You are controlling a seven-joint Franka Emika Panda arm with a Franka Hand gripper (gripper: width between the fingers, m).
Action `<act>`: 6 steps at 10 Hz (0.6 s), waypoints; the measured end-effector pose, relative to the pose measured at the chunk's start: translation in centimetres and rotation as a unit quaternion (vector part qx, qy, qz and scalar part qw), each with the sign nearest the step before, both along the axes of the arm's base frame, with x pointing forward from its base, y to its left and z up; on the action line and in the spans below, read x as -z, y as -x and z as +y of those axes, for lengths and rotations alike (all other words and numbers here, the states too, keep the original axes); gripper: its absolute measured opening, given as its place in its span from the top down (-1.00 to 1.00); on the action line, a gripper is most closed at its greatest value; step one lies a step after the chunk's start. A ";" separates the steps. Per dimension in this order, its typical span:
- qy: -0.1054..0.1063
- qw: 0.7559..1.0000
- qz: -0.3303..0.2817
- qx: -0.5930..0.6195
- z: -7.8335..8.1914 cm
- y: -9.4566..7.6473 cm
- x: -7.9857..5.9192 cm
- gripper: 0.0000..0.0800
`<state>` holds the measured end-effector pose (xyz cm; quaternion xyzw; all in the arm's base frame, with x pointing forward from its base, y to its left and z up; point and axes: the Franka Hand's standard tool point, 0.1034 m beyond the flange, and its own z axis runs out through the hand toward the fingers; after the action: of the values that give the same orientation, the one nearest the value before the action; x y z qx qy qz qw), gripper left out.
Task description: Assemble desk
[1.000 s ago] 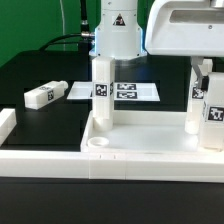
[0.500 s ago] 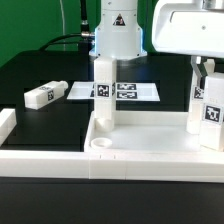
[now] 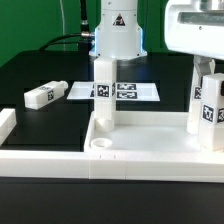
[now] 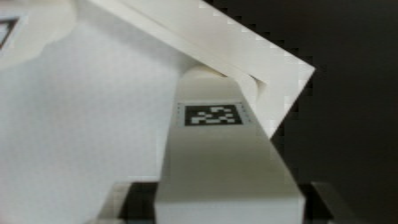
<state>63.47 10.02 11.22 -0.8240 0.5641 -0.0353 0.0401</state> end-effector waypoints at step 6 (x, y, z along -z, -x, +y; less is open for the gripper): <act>-0.022 0.983 0.006 0.184 0.4 0.1 0.1 0.27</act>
Offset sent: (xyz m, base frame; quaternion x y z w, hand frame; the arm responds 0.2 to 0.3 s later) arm 0.0004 0.0022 -0.0043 -0.0105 -0.0114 0.2216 0.9750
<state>63.40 10.41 11.16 -0.7050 0.7071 -0.0247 0.0480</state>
